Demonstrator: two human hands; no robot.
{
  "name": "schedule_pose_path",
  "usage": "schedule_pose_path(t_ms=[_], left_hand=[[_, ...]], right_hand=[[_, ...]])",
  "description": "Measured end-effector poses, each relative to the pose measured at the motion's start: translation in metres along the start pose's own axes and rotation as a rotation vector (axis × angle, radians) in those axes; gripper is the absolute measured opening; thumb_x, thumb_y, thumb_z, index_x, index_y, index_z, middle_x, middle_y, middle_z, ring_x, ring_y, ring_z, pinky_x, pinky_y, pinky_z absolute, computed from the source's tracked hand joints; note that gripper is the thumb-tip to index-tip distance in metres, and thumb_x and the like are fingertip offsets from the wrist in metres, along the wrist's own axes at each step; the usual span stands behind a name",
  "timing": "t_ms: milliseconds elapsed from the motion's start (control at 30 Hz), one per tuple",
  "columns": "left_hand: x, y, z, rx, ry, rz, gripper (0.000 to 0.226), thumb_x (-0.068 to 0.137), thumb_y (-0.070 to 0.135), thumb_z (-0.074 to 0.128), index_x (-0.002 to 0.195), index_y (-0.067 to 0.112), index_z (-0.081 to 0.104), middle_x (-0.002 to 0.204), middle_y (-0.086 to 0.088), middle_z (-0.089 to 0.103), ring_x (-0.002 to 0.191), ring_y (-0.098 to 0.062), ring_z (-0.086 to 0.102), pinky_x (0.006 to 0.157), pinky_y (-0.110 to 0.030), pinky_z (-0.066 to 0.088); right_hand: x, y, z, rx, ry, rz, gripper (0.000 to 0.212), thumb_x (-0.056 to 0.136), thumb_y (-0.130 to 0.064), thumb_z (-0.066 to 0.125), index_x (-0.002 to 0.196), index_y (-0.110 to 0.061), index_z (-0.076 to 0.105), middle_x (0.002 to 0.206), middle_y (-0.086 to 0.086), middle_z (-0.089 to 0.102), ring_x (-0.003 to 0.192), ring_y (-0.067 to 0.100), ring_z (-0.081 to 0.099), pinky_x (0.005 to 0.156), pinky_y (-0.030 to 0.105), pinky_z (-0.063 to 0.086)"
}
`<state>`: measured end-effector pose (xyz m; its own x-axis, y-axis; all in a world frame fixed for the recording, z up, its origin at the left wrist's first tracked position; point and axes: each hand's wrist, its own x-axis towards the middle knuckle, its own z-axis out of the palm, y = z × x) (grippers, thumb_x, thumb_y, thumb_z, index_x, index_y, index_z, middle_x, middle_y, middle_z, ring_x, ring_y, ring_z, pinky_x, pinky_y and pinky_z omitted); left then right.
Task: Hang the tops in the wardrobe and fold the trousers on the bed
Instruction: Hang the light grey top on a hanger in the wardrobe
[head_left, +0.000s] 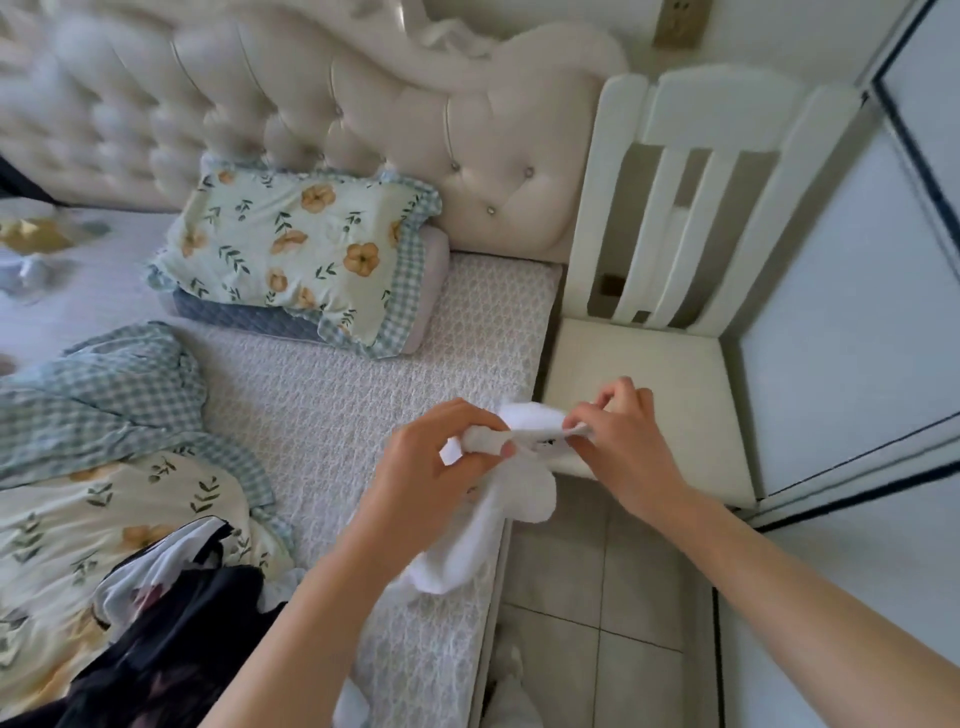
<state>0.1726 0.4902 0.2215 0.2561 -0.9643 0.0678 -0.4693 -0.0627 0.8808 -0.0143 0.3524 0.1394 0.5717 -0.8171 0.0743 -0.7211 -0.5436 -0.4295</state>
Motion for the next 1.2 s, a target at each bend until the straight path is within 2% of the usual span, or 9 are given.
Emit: schedule_pose_path(t_ms=[100,167,267,567,667,767,833,1033,1200], left_hand=[[0.006,0.042,-0.002,-0.028,0.076,0.091,0.014,0.088,0.023,0.071,0.087,0.037,0.069,0.086,0.019,0.069,0.082,-0.001,0.064,0.068,-0.011,0.046],[0.013,0.070,0.000,-0.039,0.117,0.133,0.010,0.088,0.023,0.070,0.086,0.033,0.069,0.079,0.019,0.067,0.074,0.001,0.060,0.066,-0.011,0.043],[0.024,0.111,0.009,-0.017,0.190,0.200,0.011,0.090,0.028,0.067,0.081,0.035,0.066,0.070,0.015,0.063,0.064,0.001,0.053,0.059,-0.013,0.040],[0.062,0.209,0.045,-0.111,0.245,0.268,0.017,0.096,0.029,0.061,0.079,0.027,0.063,0.055,0.014,0.049,0.051,-0.005,0.040,0.052,-0.023,0.033],[0.072,0.234,0.059,-0.024,0.151,0.343,0.020,0.097,0.029,0.059,0.077,0.024,0.062,0.059,0.004,0.052,0.050,-0.006,0.044,0.047,-0.015,0.032],[0.086,0.253,0.073,0.094,0.011,0.374,0.019,0.098,0.027,0.056,0.083,0.018,0.065,0.071,-0.008,0.063,0.066,-0.020,0.056,0.058,-0.031,0.040],[0.094,0.261,0.086,0.158,-0.069,0.390,0.022,0.098,0.027,0.055,0.079,0.019,0.062,0.067,-0.004,0.059,0.064,-0.022,0.053,0.055,-0.027,0.037],[0.093,0.268,0.129,0.222,-0.146,0.399,0.024,0.086,0.021,0.058,0.063,0.013,0.055,0.059,-0.003,0.056,0.056,-0.015,0.044,0.049,-0.012,0.036],[0.090,0.262,0.151,0.238,-0.280,0.448,0.048,0.078,0.053,0.074,0.060,0.015,0.050,0.053,0.004,0.047,0.049,-0.008,0.041,0.044,-0.016,0.032]], right_hand=[[-0.018,0.016,-0.042,-0.009,0.061,0.108,0.010,0.092,-0.028,0.061,0.097,-0.019,0.061,0.105,0.002,0.048,0.095,0.019,0.042,0.077,0.026,0.041],[-0.030,0.020,-0.077,0.179,0.101,0.190,0.009,0.097,-0.027,0.052,0.091,-0.021,0.052,0.088,-0.003,0.057,0.077,0.016,0.053,0.064,0.020,0.041],[-0.052,0.022,-0.130,0.422,0.251,0.282,0.013,0.101,-0.030,0.044,0.088,-0.026,0.043,0.068,-0.003,0.056,0.053,0.010,0.049,0.046,0.018,0.034],[-0.126,0.028,-0.280,0.514,0.532,0.303,0.011,0.095,-0.016,0.052,0.090,-0.025,0.051,0.072,-0.002,0.054,0.049,-0.001,0.045,0.041,0.012,0.035],[-0.147,0.028,-0.319,0.452,0.637,0.319,0.016,0.091,-0.007,0.050,0.093,-0.023,0.055,0.082,-0.004,0.059,0.062,-0.002,0.051,0.051,0.008,0.039],[-0.162,0.028,-0.351,0.364,0.764,0.350,0.021,0.085,-0.003,0.052,0.093,-0.021,0.058,0.089,-0.008,0.062,0.078,-0.006,0.054,0.061,0.005,0.038],[-0.173,0.030,-0.364,0.306,0.814,0.377,0.020,0.083,-0.003,0.053,0.093,-0.019,0.060,0.085,-0.008,0.063,0.073,-0.001,0.055,0.058,0.007,0.038],[-0.204,0.028,-0.377,-0.056,0.804,0.473,0.015,0.088,-0.009,0.050,0.097,-0.017,0.058,0.074,-0.010,0.056,0.068,0.017,0.054,0.061,0.033,0.045],[-0.230,0.030,-0.374,-0.306,0.788,0.614,0.009,0.090,-0.016,0.051,0.099,-0.015,0.054,0.092,-0.005,0.054,0.077,0.021,0.053,0.061,0.033,0.040]])
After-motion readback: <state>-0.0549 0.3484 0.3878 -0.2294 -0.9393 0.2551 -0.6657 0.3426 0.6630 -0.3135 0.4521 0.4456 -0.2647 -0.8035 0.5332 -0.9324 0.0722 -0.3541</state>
